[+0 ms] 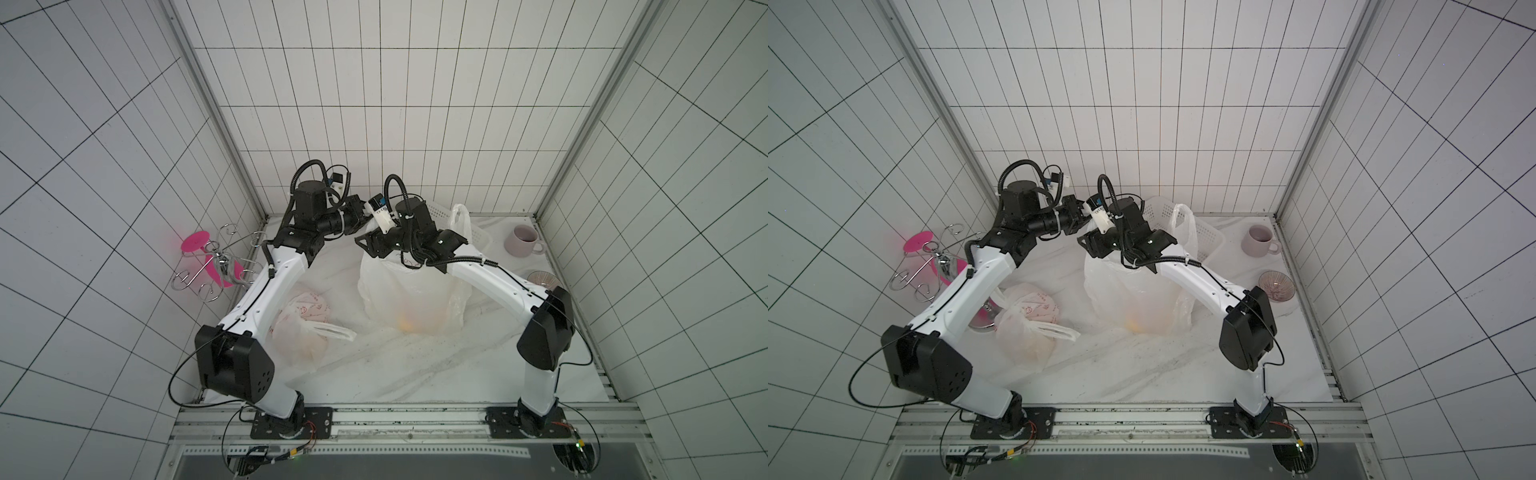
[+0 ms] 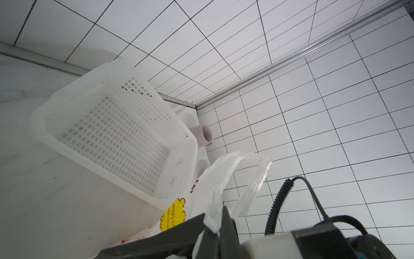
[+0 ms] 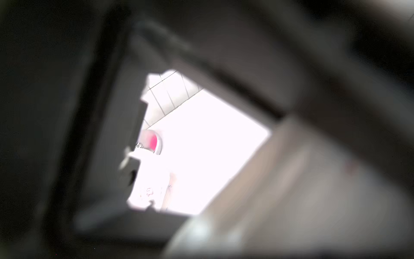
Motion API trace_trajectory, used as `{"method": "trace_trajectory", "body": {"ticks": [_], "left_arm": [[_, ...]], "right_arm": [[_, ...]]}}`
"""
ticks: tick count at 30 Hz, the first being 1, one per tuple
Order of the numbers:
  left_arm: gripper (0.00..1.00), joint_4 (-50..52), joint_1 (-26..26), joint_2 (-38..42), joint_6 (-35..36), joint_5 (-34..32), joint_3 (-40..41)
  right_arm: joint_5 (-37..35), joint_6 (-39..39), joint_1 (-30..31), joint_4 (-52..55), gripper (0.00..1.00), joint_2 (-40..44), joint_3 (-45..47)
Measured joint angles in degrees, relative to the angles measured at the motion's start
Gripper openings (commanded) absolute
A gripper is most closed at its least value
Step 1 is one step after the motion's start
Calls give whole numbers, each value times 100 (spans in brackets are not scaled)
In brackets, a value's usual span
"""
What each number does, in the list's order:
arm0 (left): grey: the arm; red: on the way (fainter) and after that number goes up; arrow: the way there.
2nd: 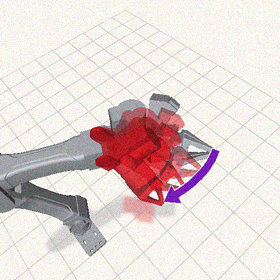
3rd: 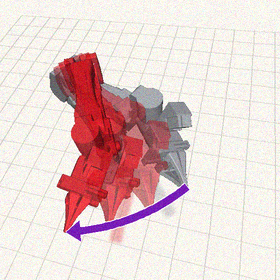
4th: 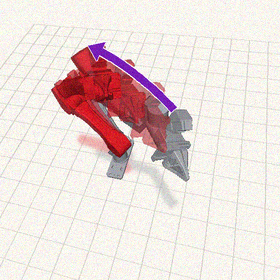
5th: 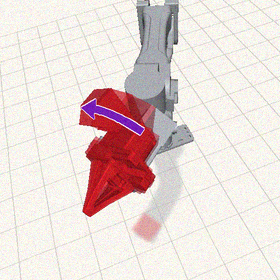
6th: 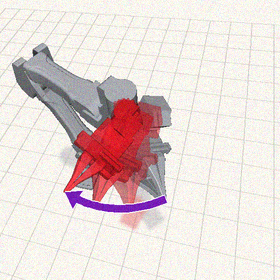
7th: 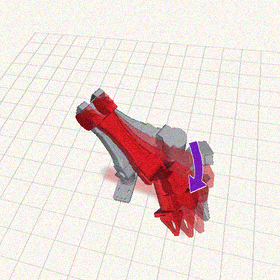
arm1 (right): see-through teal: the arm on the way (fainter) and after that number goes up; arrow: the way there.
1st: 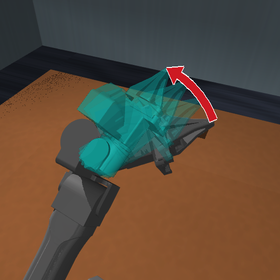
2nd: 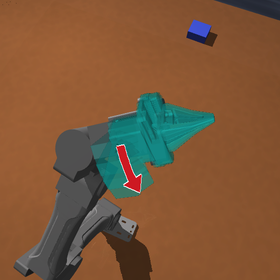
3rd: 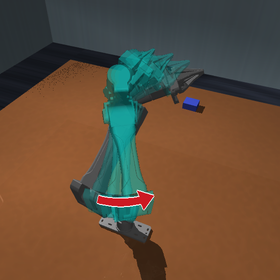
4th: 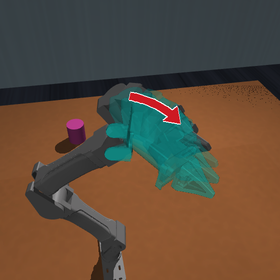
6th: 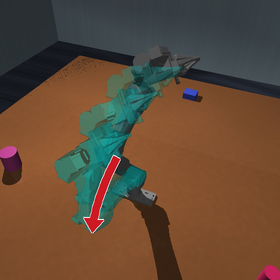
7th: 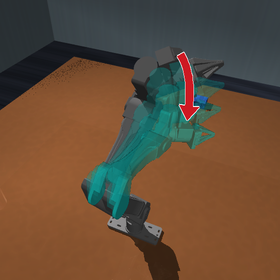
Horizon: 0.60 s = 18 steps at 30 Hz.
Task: Place the peach into a plastic bag & tie a knot
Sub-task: Adjust the plastic bag at the center of the board.
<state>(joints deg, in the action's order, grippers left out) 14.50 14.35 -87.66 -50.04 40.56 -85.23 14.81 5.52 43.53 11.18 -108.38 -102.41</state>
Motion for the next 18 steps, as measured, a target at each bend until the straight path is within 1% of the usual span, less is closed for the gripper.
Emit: {"method": "trace_trajectory", "body": {"ticks": [1,3,5,6,8,11,13,15,18], "left_arm": [[23,-22,-13,28,2,0,48],[36,-116,-63,94,-61,39,201],[46,-446,-181,166,-181,146,413],[51,-728,-269,208,-280,247,538],[59,-1368,-472,304,-463,442,802],[65,-2216,-743,494,-540,673,1132],[71,-2695,-804,691,-365,756,1414],[80,-3222,-765,957,-33,815,1899],[93,-3746,-588,1163,481,848,2618]], "right_arm": [[-39,4,-4,-109,21,26,74],[-42,11,-48,-267,7,107,236],[52,44,-118,-319,3,164,332],[127,70,-162,-337,3,192,378],[361,160,-273,-387,3,240,483],[811,337,-509,-411,3,280,638],[1128,472,-669,-404,3,280,680],[1517,658,-846,-404,3,308,684],[2070,1014,-1043,-450,4,468,730]]}}
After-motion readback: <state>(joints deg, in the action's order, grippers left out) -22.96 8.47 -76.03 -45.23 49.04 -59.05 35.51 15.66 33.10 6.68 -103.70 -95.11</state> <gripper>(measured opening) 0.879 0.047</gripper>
